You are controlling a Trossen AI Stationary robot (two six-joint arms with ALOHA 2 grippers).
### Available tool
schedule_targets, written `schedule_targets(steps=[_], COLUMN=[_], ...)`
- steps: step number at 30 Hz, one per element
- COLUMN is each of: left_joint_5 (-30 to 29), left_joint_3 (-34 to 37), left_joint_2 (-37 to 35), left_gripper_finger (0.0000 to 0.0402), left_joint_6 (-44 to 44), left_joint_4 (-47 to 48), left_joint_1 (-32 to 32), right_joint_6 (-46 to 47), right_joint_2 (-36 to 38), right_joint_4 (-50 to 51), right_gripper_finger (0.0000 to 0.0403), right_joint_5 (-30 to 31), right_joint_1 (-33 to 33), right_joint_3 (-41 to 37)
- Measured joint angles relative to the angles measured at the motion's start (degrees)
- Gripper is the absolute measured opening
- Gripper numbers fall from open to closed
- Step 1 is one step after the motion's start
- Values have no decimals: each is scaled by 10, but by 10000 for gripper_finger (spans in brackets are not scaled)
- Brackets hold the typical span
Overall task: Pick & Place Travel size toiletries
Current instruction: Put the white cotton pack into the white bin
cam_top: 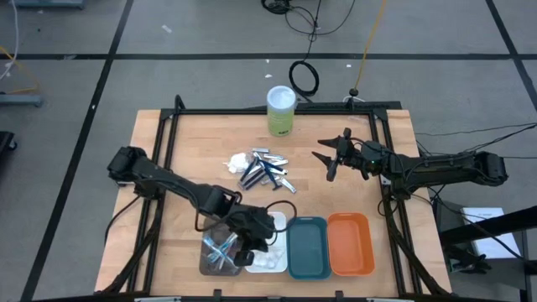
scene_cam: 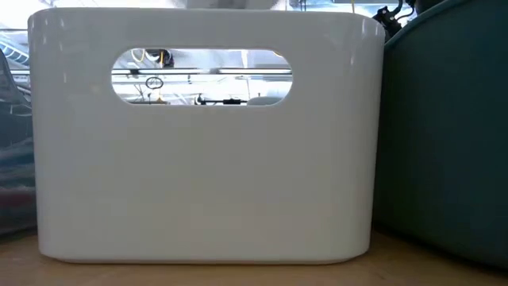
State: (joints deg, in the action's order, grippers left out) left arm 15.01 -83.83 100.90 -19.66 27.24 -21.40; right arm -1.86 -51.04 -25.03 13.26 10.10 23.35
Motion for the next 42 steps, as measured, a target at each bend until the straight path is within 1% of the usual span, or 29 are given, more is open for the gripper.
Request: schedule_targets(steps=[5, 9, 11, 13, 14, 15, 18, 21, 24, 26, 29, 31, 33, 35, 38, 40, 42], left_joint_5=[0, 0, 0, -7, -28, -63, -195, -290, -345, -363, -363, -359, -355, -323, -263, -246, -241], left_joint_3=[0, 0, 0, 0, 0, 0, 0, 0, 0, 10, 48, 87, 138, 193, 271, 309, 338], left_joint_2=[0, 0, -4, -18, -29, -41, -77, -109, -133, -145, -163, -175, -186, -197, -206, -206, -207], left_gripper_finger=[39, 80, 101, 118, 124, 128, 131, 131, 131, 132, 132, 134, 143, 158, 191, 215, 236], left_joint_6=[-22, -29, -17, 1, 3, 1, -3, -19, -44, -48, -47, -46, -44, -28, -3, 14, 42], left_joint_4=[17, 30, 41, 72, 95, 123, 214, 274, 315, 325, 324, 320, 292, 249, 193, 174, 159], left_joint_1=[2, 9, 17, 31, 38, 45, 56, 64, 85, 103, 136, 165, 199, 239, 306, 351, 390], right_joint_6=[7, 7, 7, 6, 6, 6, 6, 6, 6, 6, 3, 3, 4, 6, 7, 8, 8], right_joint_2=[0, 0, 0, 0, 0, 0, 0, 0, 0, 0, 0, 0, 0, 0, 0, 0, 0], right_joint_4=[0, 0, 0, 0, 0, 0, 0, 0, 2, 2, 2, 2, 2, 1, 1, 1, 1], right_gripper_finger=[201, 201, 201, 201, 201, 201, 201, 201, 201, 201, 201, 201, 201, 201, 201, 201, 201], right_joint_5=[0, 0, 0, 0, 0, 0, 0, 0, 0, 0, 0, 0, 0, 0, 0, 0, 0], right_joint_1=[0, 0, 0, 0, 0, 0, 0, 0, 0, 0, 0, 0, 0, 0, 0, 0, 0], right_joint_3=[0, 0, 0, 0, 0, 0, 0, 0, 0, 0, 0, 0, 0, 0, 0, 0, 0])
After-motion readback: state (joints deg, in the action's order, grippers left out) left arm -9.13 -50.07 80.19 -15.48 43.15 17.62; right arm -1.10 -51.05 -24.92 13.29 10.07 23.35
